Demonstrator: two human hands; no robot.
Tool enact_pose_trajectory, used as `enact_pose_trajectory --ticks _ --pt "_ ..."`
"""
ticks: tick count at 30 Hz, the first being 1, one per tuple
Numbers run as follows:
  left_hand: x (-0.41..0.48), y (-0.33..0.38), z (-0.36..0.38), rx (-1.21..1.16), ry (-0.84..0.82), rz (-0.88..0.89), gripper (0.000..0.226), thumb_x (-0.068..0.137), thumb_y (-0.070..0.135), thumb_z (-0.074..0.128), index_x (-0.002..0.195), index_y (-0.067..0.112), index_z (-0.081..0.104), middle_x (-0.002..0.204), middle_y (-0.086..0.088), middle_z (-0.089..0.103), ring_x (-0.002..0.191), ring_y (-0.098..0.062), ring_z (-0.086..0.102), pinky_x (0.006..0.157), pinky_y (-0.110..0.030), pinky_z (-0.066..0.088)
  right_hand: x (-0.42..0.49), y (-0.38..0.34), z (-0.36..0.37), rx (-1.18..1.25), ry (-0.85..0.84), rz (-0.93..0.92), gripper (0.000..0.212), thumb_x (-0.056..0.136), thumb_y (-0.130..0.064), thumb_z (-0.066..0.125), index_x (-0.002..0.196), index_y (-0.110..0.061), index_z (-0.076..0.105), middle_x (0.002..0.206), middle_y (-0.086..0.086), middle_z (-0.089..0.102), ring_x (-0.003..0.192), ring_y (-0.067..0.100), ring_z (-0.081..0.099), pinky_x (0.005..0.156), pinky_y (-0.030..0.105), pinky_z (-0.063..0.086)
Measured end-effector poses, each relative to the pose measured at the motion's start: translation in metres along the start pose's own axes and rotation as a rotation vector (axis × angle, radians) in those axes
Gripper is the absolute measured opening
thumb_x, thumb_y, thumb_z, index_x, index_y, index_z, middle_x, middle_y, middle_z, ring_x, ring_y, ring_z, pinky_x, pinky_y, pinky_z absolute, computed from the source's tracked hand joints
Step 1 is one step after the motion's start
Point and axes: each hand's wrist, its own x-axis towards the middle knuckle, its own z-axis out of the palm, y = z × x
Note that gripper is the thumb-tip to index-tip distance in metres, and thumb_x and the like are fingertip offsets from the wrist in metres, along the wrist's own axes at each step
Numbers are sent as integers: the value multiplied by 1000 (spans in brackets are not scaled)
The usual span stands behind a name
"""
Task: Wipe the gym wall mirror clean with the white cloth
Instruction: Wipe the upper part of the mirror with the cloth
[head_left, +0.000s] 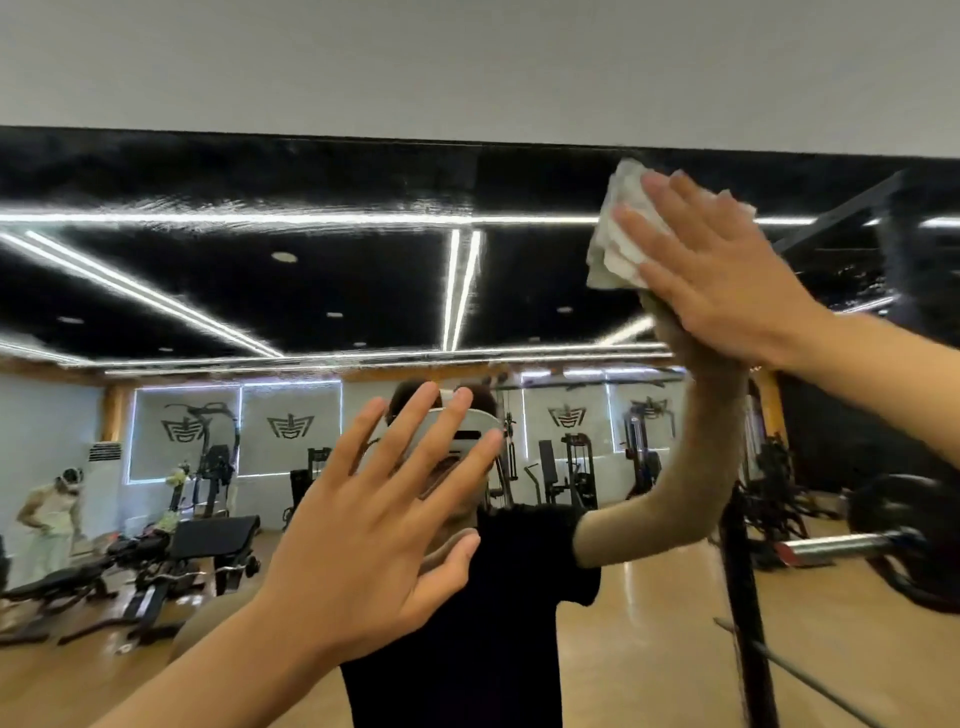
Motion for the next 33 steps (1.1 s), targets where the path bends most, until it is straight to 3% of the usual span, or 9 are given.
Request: enact_pose_trajectory --ticks 3,6,10,13,18,21,24,29,33 --pt "1 0 -1 -5 -9 -3 78 99 55 44 168 23 27 176 -12 17 162 -34 17 125 -61 22 34 30 -16 -48 25 172 75 96 -74 -14 164 -44 -4 177 5 -2 163 30 -4 129 60 5" --pt "1 0 -2 -2 6 -7 77 98 54 45 166 21 32 176 -13 18 162 -35 19 124 -61 22 3 -4 2 -94 62 176 68 107 -55 3 168 -26 3 176 12 -3 162 35 -2 128 63 10" --pt "0 0 -1 4 18 5 77 98 53 44 166 18 33 175 -15 20 161 -36 20 125 -62 21 -109 -47 32 -29 24 -83 61 112 -48 15 169 -26 12 177 8 -2 163 31 -3 129 60 5" --pt "1 2 0 11 18 4 78 97 53 45 165 18 35 174 -16 22 161 -38 21 125 -63 22 -115 -19 28 -20 -40 -265 58 112 -49 23 168 -32 20 177 5 5 163 28 1 130 53 1" --pt "3 2 -2 0 13 1 77 98 53 45 166 18 33 174 -15 21 161 -38 21 124 -63 22 7 31 -1 28 61 55 63 108 -56 10 168 -35 6 177 4 -1 163 27 -4 130 58 2" --pt "3 1 -3 -6 6 -4 77 98 53 44 166 19 32 175 -14 21 161 -37 21 125 -62 22 56 12 -10 9 109 177 62 110 -52 12 168 -34 4 177 6 1 163 31 -1 129 60 5" --pt "2 2 -2 -4 11 -6 77 98 53 43 166 19 32 175 -13 20 161 -36 20 126 -61 20 32 -44 6 -55 158 -13 65 111 -42 32 168 -25 9 176 13 4 162 36 3 128 63 9" --pt "2 1 -3 7 33 8 76 99 54 40 165 18 34 174 -15 21 161 -37 20 125 -62 19 -29 -43 14 -70 -32 -510 58 113 -52 19 167 -36 11 177 3 0 163 25 -7 131 50 -6" --pt "3 2 -3 8 23 0 76 98 53 42 166 19 33 175 -14 21 162 -36 20 126 -61 18 9 44 -5 -41 -3 -192 58 109 -59 10 164 -45 -3 176 -4 -10 162 19 -13 130 47 -10"
